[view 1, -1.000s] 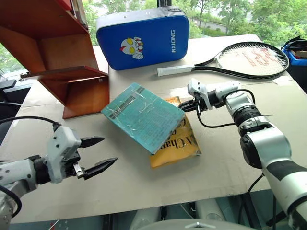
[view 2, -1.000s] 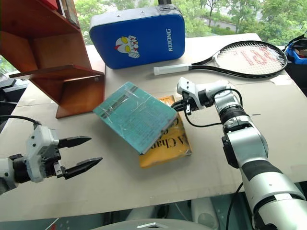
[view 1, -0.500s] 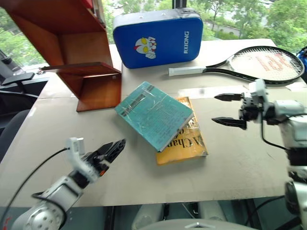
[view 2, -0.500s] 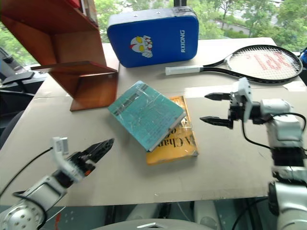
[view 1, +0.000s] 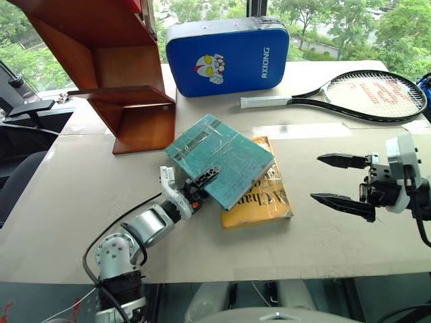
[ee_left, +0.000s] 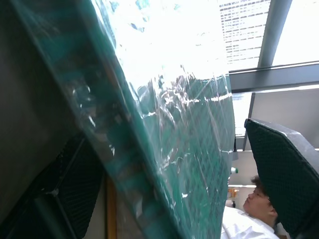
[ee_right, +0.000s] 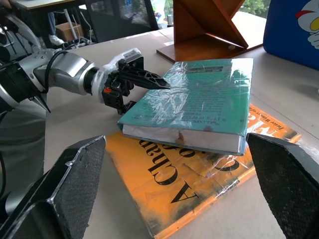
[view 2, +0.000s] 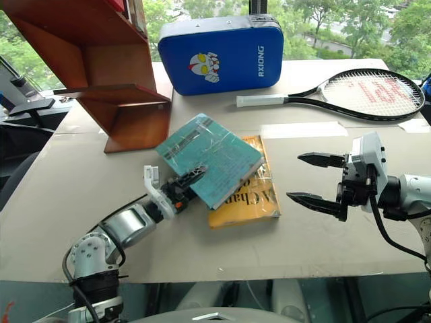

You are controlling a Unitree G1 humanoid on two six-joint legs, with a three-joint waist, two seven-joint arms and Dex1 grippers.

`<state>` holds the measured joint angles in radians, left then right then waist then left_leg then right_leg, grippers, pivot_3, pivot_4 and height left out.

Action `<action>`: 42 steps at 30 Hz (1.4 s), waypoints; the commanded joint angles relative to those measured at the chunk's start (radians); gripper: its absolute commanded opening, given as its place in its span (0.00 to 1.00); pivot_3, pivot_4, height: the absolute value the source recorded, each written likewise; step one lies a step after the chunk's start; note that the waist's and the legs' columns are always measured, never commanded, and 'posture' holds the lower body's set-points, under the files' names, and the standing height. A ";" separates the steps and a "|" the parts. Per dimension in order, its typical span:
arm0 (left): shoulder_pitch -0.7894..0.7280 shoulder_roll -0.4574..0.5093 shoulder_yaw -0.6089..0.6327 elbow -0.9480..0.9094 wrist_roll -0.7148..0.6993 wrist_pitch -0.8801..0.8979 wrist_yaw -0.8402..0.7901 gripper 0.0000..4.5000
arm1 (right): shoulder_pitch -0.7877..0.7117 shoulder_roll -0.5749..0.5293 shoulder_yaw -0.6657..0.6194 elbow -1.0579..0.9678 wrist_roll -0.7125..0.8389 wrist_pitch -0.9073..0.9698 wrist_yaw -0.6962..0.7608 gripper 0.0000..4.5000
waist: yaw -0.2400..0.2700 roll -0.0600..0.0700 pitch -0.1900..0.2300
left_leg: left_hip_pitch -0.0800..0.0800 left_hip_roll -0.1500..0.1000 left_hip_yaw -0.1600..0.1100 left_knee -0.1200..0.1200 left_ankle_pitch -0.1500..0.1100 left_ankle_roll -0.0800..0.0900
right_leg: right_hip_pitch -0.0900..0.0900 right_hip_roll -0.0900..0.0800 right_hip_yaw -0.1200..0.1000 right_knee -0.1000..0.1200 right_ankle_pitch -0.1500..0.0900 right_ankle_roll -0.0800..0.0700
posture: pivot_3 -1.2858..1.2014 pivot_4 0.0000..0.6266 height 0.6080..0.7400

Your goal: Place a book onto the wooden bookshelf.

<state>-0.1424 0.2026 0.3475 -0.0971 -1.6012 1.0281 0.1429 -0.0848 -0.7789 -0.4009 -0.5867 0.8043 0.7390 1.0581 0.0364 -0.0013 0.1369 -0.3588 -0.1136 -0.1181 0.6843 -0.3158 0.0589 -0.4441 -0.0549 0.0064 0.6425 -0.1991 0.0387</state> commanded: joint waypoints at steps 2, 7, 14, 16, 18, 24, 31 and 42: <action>0.002 0.000 0.005 -0.001 -0.115 -0.038 0.043 0.62 | 0.038 0.006 -0.075 -0.048 0.082 -0.015 -0.069 1.00 | 0.002 0.000 0.000 | 0.000 0.000 0.000 0.000 0.000 0.000 | 0.000 0.000 0.000 0.000 0.000 0.000 | 0.52 0.24 1.00; 0.012 -0.008 -0.015 -0.040 -0.149 -0.085 0.086 0.12 | 0.057 -0.009 -0.082 -0.024 0.078 -0.053 -0.077 1.00 | 0.003 0.000 0.000 | 0.000 0.000 0.000 0.000 0.000 0.000 | 0.000 0.000 0.000 0.000 0.000 0.000 | 0.52 0.24 1.00; -0.053 0.059 -0.061 -0.276 -0.117 -0.138 0.042 0.01 | -0.008 -0.025 -0.088 0.057 0.122 -0.068 -0.082 1.00 | 0.004 -0.001 0.001 | 0.000 0.000 0.000 0.000 0.000 0.000 | 0.000 0.000 0.000 0.000 0.000 0.000 | 0.52 0.24 1.00; -0.095 0.126 -0.105 -0.356 -0.049 -0.119 0.008 0.01 | -0.037 -0.033 -0.088 0.081 0.156 -0.053 -0.075 1.00 | 0.004 -0.003 0.002 | -0.001 0.000 0.000 0.000 0.000 0.000 | 0.000 0.000 0.000 0.000 0.000 0.000 | 0.52 0.24 1.00; -0.156 0.207 -0.168 -0.439 0.081 -0.115 -0.048 0.01 | -0.075 -0.057 -0.083 0.113 0.187 -0.038 -0.052 1.00 | 0.005 -0.003 0.001 | -0.001 0.000 0.001 0.000 0.000 0.000 | 0.000 0.000 0.000 -0.001 0.000 0.000 | 0.52 0.24 1.00; -0.495 0.757 -0.547 -0.524 1.061 -0.402 -0.353 0.01 | -0.297 -0.118 -0.049 0.249 0.289 0.034 -0.055 1.00 | -0.005 -0.008 0.006 | 0.000 0.000 0.004 -0.002 0.000 0.000 | -0.001 0.001 0.003 -0.001 0.000 -0.001 | 0.52 0.24 1.00; -0.628 1.101 -0.591 -0.307 1.743 -0.730 -0.416 0.01 | -0.425 -0.075 -0.003 0.310 0.316 0.052 -0.107 1.00 | -0.022 -0.010 0.008 | -0.002 0.003 0.005 -0.015 0.001 -0.001 | -0.005 0.003 0.003 -0.012 0.002 -0.003 | 0.52 0.24 1.00; -0.247 1.175 -0.270 -0.206 1.956 -0.716 -0.507 0.01 | -0.556 0.016 0.049 0.364 0.281 0.026 -0.203 1.00 | -0.031 -0.007 0.011 | -0.004 0.005 0.002 -0.017 0.001 -0.001 | -0.006 0.003 -0.002 -0.014 0.002 -0.003 | 0.52 0.24 1.00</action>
<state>-0.3924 1.3498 -0.0328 -0.3054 0.3155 0.2942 -0.3604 -0.6165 -0.7657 -0.3315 -0.2148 1.0934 0.7832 0.8904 0.0056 -0.0086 0.1476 -0.3631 -0.1084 -0.1165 0.6672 -0.3147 0.0578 -0.4503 -0.0518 0.0031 0.6283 -0.1970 0.0354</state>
